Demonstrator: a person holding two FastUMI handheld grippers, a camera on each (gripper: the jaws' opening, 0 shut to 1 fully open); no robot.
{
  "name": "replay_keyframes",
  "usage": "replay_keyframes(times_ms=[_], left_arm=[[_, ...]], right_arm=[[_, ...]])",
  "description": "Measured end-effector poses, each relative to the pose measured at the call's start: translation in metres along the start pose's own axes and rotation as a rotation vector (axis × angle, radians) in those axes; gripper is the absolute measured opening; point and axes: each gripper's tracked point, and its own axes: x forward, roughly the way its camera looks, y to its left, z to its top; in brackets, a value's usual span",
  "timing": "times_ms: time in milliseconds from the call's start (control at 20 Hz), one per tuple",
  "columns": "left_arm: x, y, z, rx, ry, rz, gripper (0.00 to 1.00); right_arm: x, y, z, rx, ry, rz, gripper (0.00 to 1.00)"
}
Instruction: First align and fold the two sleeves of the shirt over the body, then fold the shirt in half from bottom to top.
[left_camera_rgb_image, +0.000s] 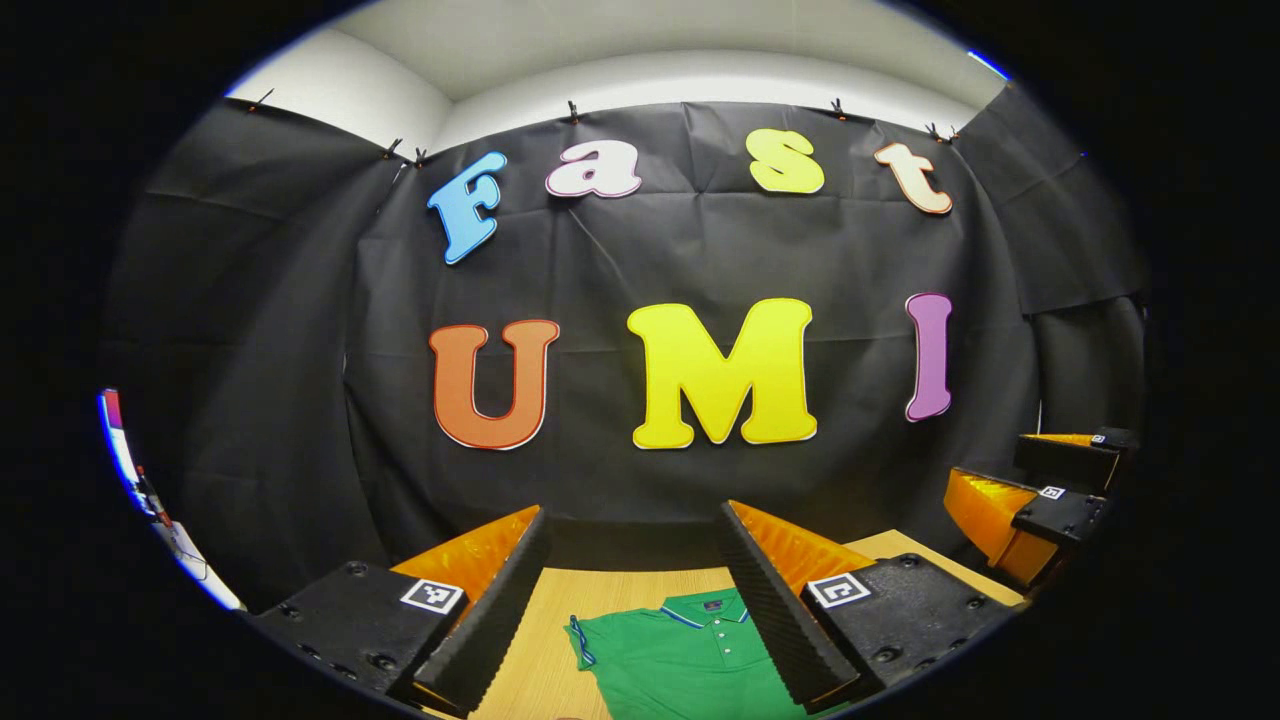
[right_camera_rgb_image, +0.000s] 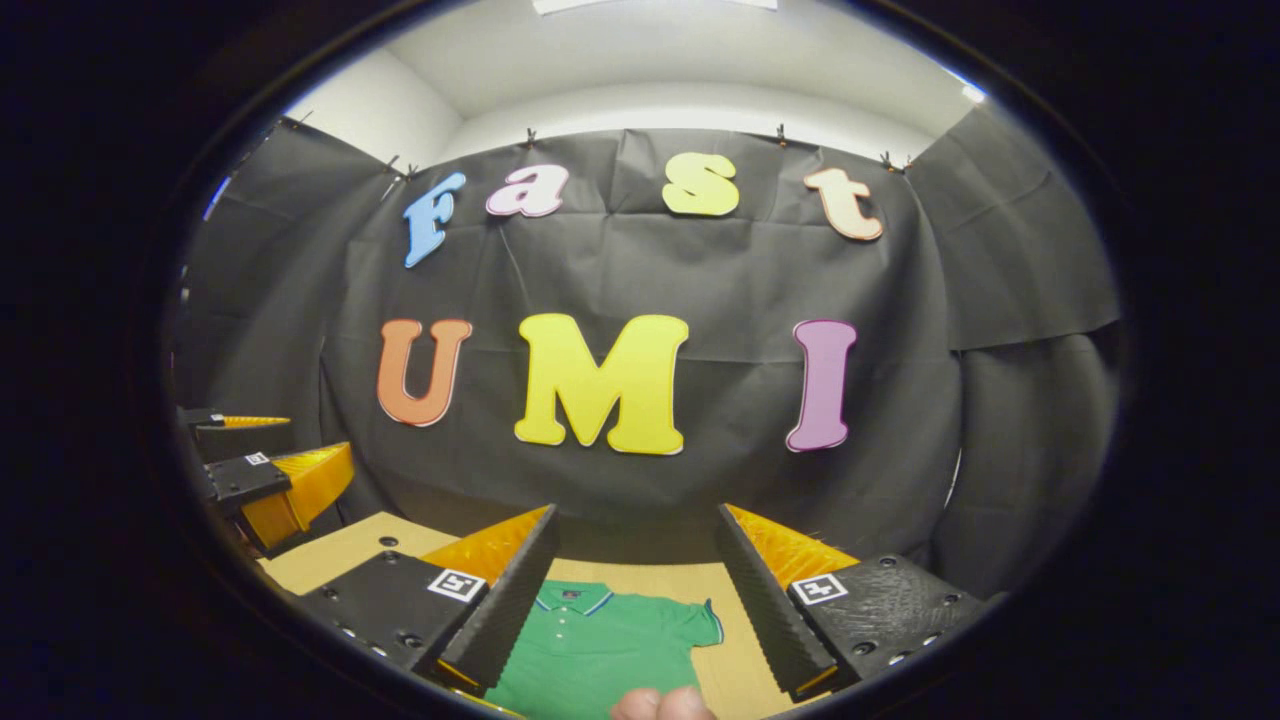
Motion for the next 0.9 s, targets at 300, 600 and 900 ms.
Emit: replay_keyframes(times_ms=[300, 600, 900], left_arm=[[0.004, -0.006, -0.001, -0.002, 0.002, 0.003, 1.0], [0.011, -0.012, -0.005, -0.01, 0.009, 0.016, 1.0], [0.023, -0.015, -0.015, -0.01, 0.03, 0.038, 1.0]], right_arm=[[0.008, -0.01, -0.001, 0.0, 0.004, -0.002, 0.95], [0.022, -0.026, -0.01, -0.001, 0.024, 0.0, 0.95], [0.053, -0.044, -0.042, -0.022, 0.094, 0.01, 0.95]])
